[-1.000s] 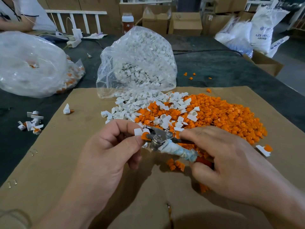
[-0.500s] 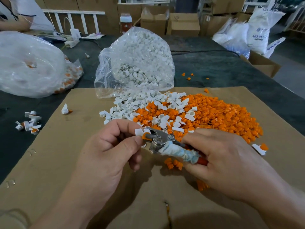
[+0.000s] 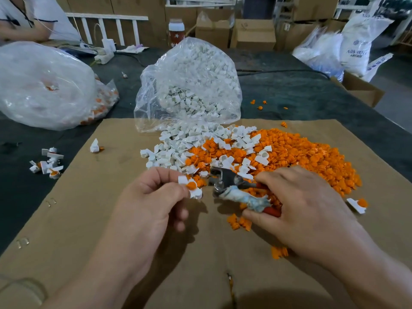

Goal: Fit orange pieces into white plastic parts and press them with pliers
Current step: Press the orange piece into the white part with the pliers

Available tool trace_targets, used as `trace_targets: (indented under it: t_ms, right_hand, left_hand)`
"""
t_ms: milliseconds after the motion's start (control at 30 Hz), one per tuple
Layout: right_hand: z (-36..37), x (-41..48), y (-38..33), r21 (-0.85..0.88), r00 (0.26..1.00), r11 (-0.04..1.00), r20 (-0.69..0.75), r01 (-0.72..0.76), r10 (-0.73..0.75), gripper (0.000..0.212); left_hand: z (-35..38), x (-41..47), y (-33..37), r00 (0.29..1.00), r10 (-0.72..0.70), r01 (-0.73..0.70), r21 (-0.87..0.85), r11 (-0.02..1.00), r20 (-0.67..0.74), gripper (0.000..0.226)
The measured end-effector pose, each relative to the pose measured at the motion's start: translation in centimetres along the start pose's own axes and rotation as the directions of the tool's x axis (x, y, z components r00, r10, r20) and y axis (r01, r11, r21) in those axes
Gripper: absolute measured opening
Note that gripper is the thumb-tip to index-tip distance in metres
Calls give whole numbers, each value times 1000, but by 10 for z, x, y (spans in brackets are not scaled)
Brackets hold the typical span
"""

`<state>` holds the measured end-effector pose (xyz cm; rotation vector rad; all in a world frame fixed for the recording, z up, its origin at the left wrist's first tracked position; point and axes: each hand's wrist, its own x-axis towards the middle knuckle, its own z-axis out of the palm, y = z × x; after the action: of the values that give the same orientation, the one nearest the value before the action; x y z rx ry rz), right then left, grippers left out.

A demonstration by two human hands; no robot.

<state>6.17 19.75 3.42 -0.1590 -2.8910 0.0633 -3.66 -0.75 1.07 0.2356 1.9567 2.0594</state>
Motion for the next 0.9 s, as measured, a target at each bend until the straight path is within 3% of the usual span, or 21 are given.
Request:
trace_targets:
  t_ms: [67, 167, 267, 333, 433, 533, 633, 733, 900]
  right_hand:
    - [2, 2, 1, -75, 999, 996, 7, -54, 54, 61]
    - [4, 5, -1, -119, 994, 990, 72, -74, 83, 69]
    - [3, 7, -2, -93, 989, 992, 113, -84, 95, 75]
    - [0, 5, -5, -35, 997, 997, 44, -63, 64, 70]
    - [-6, -1, -23, 134, 994, 987, -79, 88, -78, 47]
    - [-6, -1, -37, 136, 969, 961, -89, 243, -232, 31]
    - [-6, -1, -36, 171, 972, 960, -110, 222, -206, 22]
    - [-5, -4, -32, 304, 982, 935, -101, 182, -159, 16]
    - [0, -4, -29, 436, 985, 884, -90, 171, -146, 22]
  left_hand:
    - [3, -3, -2, 983, -124, 118, 47, 992, 133, 23]
    - [8, -8, -3, 947, -186, 169, 86, 982, 264, 8]
    - [10, -8, -5, 939, -203, 196, 54, 979, 278, 19]
    - [13, -9, -9, 946, -203, 200, 37, 979, 253, 27]
    - [22, -12, -13, 958, -191, 209, -63, 976, 215, 28]
    - [29, -16, -16, 969, -111, 135, -95, 986, 221, 12]
    - [30, -19, -12, 978, -33, 62, -140, 988, 206, 19]
    - [30, -21, -4, 978, 26, 9, -164, 986, 209, 8]
    - [25, -20, -3, 934, -23, 120, -253, 960, 356, 12]
